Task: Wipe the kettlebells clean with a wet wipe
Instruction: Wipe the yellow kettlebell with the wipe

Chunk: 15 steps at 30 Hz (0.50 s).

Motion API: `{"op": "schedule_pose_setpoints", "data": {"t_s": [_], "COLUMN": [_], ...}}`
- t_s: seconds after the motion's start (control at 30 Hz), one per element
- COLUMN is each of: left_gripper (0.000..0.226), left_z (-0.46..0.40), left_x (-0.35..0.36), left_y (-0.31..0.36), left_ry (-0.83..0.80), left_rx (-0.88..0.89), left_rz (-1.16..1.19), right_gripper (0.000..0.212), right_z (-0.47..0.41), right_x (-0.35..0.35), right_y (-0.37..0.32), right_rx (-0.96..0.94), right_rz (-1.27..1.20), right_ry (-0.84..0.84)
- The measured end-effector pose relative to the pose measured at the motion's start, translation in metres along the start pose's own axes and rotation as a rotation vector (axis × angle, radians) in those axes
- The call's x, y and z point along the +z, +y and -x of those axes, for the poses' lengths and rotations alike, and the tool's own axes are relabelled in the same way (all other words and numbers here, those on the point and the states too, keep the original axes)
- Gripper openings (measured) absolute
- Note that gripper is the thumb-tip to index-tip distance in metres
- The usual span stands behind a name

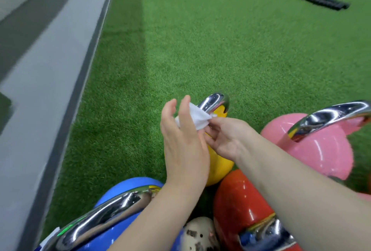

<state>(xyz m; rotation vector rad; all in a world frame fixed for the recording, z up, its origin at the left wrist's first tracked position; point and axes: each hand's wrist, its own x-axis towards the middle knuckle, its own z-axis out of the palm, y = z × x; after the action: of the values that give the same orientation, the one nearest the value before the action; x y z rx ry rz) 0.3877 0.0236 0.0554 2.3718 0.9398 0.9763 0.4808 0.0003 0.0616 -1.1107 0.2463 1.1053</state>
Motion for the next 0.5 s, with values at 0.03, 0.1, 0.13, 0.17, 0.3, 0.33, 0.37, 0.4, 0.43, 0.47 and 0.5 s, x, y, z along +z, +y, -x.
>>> {"op": "schedule_pose_setpoints", "data": {"t_s": [0.03, 0.1, 0.13, 0.17, 0.3, 0.33, 0.37, 0.4, 0.43, 0.47, 0.5], "left_gripper": [0.050, 0.040, 0.043, 0.047, 0.054, 0.054, 0.054, 0.055, 0.055, 0.056, 0.056], "left_z": [0.004, 0.012, 0.013, 0.012, -0.009, -0.015, -0.021, -0.025, -0.030, -0.036, -0.042], "left_x": [0.002, 0.005, 0.006, 0.007, 0.005, 0.006, 0.007, 0.009, 0.012, 0.015, 0.019], "left_y": [-0.002, -0.006, -0.010, -0.015, -0.020, -0.020, -0.018, -0.018, -0.017, -0.014, -0.012], "left_ry": [0.039, -0.029, -0.080, -0.130, -0.266, -0.295, -0.350, -0.398, -0.446, -0.493, -0.545], "left_rx": [0.103, 0.236, 0.278, 0.316, 0.483, 0.500, 0.510, 0.527, 0.549, 0.575, 0.593], "left_rz": [-0.007, -0.070, -0.124, -0.187, -0.465, -0.503, -0.542, -0.569, -0.599, -0.633, -0.694], "right_gripper": [0.021, 0.020, 0.018, 0.016, 0.016, 0.016, 0.015, 0.013, 0.013, 0.018, 0.025], "right_z": [-0.001, 0.000, 0.001, 0.002, 0.002, 0.001, -0.001, -0.003, -0.004, -0.006, -0.007], "right_x": [-0.001, -0.004, -0.006, -0.008, -0.020, -0.022, -0.025, -0.027, -0.029, -0.031, -0.033], "right_y": [-0.001, -0.001, -0.001, 0.000, -0.002, -0.004, -0.006, -0.007, -0.007, -0.008, -0.008], "right_rx": [-0.007, -0.025, -0.032, -0.034, -0.021, -0.026, -0.040, -0.051, -0.061, -0.066, -0.072], "right_rz": [-0.015, -0.062, -0.088, -0.113, -0.125, -0.123, -0.138, -0.159, -0.187, -0.211, -0.229], "right_ry": [0.001, -0.020, -0.051, -0.094, -0.150, -0.111, -0.057, 0.002, 0.056, 0.106, 0.146]}}
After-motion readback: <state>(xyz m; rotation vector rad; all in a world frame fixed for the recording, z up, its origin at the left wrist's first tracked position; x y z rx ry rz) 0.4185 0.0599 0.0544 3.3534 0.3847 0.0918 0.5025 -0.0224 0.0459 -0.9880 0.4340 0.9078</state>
